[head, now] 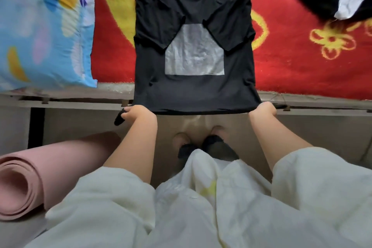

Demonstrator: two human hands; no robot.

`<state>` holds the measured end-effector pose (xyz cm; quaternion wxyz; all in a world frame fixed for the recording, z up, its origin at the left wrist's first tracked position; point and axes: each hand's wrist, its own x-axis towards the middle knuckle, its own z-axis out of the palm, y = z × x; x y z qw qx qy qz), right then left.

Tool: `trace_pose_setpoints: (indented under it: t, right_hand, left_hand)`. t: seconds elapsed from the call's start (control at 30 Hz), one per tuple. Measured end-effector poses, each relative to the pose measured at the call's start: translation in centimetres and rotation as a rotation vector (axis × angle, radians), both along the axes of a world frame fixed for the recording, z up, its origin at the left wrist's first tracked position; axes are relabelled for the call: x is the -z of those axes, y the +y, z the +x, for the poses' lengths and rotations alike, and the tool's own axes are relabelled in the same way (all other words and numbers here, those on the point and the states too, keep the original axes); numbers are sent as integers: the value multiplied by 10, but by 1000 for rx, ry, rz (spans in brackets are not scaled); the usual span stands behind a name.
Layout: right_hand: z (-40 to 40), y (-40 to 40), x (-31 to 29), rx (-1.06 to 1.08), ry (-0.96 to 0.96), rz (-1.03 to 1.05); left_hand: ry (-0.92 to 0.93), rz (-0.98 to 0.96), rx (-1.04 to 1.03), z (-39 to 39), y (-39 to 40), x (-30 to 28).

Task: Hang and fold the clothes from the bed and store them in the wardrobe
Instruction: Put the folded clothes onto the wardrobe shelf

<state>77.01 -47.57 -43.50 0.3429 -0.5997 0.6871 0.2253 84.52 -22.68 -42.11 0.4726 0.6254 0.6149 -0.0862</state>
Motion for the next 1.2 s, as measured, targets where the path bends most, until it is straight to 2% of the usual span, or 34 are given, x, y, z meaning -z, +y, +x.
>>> trace_pose_setpoints:
  t: [0.03, 0.07, 0.13, 0.17, 0.23, 0.3, 0.53, 0.7, 0.77, 0.87, 0.93, 1.2]
  right_hand:
    - [9, 0, 3, -123, 49, -32]
    - [21, -2, 1, -12, -59, -81]
    - [58, -13, -16, 670, -555, 72]
    - [75, -17, -25, 787, -693, 109]
    - [103, -32, -33, 972, -791, 26]
    - [134, -47, -34, 871, -825, -1]
    - [244, -91, -12, 822, -916, 97]
    - [314, -114, 15, 785, -888, 101]
    - [336, -124, 30, 746, -849, 65]
    - [366, -140, 54, 699, -783, 10]
    - [380, -146, 70, 700, -748, 8]
    - [430, -165, 121, 680, -687, -41]
  left_hand:
    - [-84, -37, -114, 10, 1, -3]
    - [-129, -61, -119, 18, -3, -3]
    - [-176, -38, -96, 43, -12, -11]
    - [-171, -41, -61, 59, -18, -18]
    - [-196, -47, -75, 83, -28, -25]
    - [-229, -54, -78, 116, -41, -27]
    - [-332, -142, -184, 235, -73, -9]
    - [-405, -212, -280, 308, -92, 13]
    - [-369, -176, -245, 333, -98, 26]
    - [-277, 9, -29, 366, -107, 52]
    - [-264, 77, 30, 386, -111, 74]
    - [-249, 48, 26, 446, -129, 126]
